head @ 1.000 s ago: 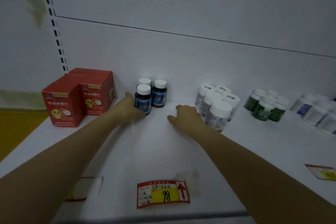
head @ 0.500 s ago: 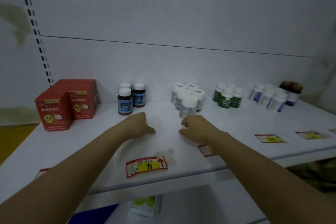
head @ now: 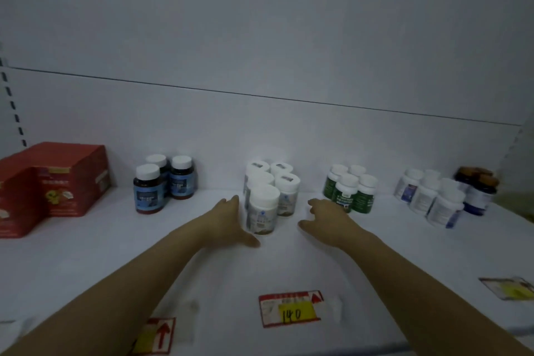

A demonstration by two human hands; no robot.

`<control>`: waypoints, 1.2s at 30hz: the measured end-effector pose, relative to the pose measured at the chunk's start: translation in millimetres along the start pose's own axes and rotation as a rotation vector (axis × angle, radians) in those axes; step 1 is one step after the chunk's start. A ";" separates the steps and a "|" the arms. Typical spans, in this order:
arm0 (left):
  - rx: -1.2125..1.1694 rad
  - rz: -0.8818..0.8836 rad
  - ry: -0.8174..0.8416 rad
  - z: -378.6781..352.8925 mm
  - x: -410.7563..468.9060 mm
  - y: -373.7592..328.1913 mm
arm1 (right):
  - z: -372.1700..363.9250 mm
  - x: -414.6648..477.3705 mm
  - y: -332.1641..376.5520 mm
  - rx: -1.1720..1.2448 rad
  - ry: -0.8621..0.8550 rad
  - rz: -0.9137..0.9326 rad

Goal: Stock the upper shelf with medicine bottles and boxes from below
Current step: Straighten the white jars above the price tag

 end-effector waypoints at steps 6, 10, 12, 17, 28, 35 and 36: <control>-0.115 -0.023 -0.034 -8.6 14.6 -12.4 | 2.6 34.5 -7.4 0.093 0.018 0.199; -0.208 -0.014 -0.034 -12.7 12.9 -14.7 | 1.5 43.1 -7.3 0.180 0.009 0.288; -0.226 -0.021 -0.011 -13.1 12.0 -14.9 | 1.0 43.8 -8.1 0.216 0.001 0.305; -0.213 -0.021 0.033 -12.8 14.9 -14.7 | 0.7 47.0 -8.2 0.220 0.014 0.325; -0.102 0.118 -0.017 -11.6 11.1 -13.4 | -9.5 42.2 -17.7 0.139 0.027 0.209; 0.040 0.143 -0.097 -7.7 -32.4 -17.1 | -1.8 -4.6 -44.0 0.023 0.046 0.125; 0.054 0.138 -0.101 -6.9 -40.8 -17.4 | 2.4 -12.7 -47.3 0.013 0.036 0.122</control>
Point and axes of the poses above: each hand's wrist, its own x-axis towards the middle knuckle, its own z-axis out of the back of the hand, y = z × x, the point moved 3 cm from there along x, towards the middle knuckle, and after that the axes turned 11 degrees about z, right-handed, at the moved point
